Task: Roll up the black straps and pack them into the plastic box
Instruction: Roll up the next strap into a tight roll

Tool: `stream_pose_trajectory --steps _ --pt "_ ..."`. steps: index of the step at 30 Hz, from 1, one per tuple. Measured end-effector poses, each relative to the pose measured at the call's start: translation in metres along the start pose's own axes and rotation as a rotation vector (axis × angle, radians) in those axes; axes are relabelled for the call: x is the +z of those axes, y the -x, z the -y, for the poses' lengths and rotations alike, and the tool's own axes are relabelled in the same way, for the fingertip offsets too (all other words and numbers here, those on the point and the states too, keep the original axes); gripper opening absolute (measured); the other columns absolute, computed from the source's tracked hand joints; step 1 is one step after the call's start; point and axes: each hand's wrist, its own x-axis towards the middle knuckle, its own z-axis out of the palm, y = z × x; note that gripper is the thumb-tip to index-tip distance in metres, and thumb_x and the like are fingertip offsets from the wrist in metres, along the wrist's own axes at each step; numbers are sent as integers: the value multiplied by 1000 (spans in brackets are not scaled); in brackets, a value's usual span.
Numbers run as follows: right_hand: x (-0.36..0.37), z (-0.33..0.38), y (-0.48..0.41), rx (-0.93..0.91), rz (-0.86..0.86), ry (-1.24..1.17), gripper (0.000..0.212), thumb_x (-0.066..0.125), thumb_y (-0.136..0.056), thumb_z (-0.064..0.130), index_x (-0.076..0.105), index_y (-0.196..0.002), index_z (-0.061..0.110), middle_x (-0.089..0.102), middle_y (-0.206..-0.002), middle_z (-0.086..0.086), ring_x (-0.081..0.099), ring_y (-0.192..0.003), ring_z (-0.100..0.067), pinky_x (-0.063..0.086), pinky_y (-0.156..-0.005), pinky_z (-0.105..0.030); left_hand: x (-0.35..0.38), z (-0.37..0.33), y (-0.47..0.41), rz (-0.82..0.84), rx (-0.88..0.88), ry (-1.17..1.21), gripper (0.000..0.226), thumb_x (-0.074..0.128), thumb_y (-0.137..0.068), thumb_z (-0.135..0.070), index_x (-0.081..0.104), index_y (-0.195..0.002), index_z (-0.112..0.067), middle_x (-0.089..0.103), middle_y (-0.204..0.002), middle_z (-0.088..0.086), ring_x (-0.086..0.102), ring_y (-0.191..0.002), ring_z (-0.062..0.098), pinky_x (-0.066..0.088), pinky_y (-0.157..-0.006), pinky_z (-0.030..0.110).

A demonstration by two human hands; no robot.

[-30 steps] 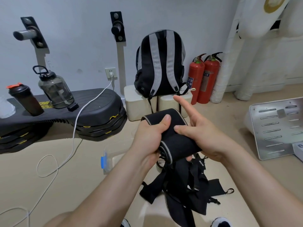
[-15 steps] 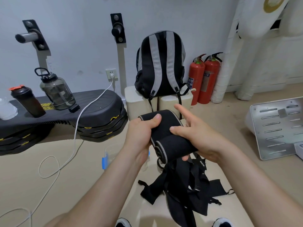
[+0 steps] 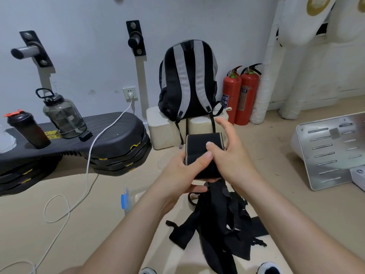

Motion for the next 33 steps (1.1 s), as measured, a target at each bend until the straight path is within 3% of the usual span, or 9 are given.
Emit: stream_pose_trajectory --steps 3,6,11,15,21,25,28,30,33 --pt "11 -5 0 -3 -48 -39 44 50 -98 14 48 -131 43 63 -114 10 66 -101 -10 59 -86 -41 8 5 -8 -187 123 121 19 59 -98 -33 62 -114 -23 73 -104 1 73 -91 18 56 -61 26" --pt "19 -5 5 2 -54 -53 46 43 -96 11 49 -121 50 61 -109 17 65 -100 -15 60 -80 -50 11 11 -18 -333 234 37 8 54 -100 -27 61 -103 -26 71 -92 0 70 -83 23 53 -55 31" --pt "14 -4 5 -70 64 12 47 53 -96 18 46 -129 50 61 -107 20 63 -99 -7 57 -80 -35 10 9 -20 -356 135 53 14 49 -101 -28 61 -103 -22 70 -92 6 67 -71 21 44 -43 25" --pt "13 -3 6 28 132 -57 41 57 -95 14 56 -124 42 61 -115 6 65 -100 -22 62 -71 -46 5 6 -18 -220 -14 134 17 46 -103 -28 57 -107 -16 71 -89 13 70 -59 26 41 -40 23" --pt "16 -1 4 137 11 -235 48 44 -91 -1 53 -104 45 62 -110 -5 66 -72 -29 46 -41 -28 -5 8 -16 -178 265 -13 14 63 -96 -24 67 -109 -21 71 -86 -1 68 -73 13 52 -56 26" --pt "19 -1 9 232 55 -251 42 41 -94 2 55 -110 39 61 -109 -3 67 -72 -25 45 -42 -25 -2 12 -21 -384 356 -75 10 71 -88 -20 66 -85 -13 60 -66 2 57 -56 17 42 -40 27" --pt "20 -1 9 145 128 -101 37 43 -97 11 55 -118 39 61 -109 3 67 -83 -24 49 -47 -27 -2 11 -27 -498 295 -45 25 69 -90 -21 57 -68 -18 52 -57 -3 49 -53 19 35 -37 23" --pt "24 -4 11 73 144 -82 34 48 -98 16 55 -122 40 63 -109 5 69 -87 -25 52 -52 -28 -2 10 -29 -517 217 29 31 68 -91 -24 51 -65 -18 49 -57 -2 48 -51 19 32 -36 21" --pt "27 -11 13 -93 -18 95 28 49 -99 19 57 -123 33 65 -92 10 67 -80 -17 55 -61 -36 3 10 -27 -425 84 104 31 64 -94 -33 51 -74 -14 54 -62 7 52 -48 23 33 -36 22"
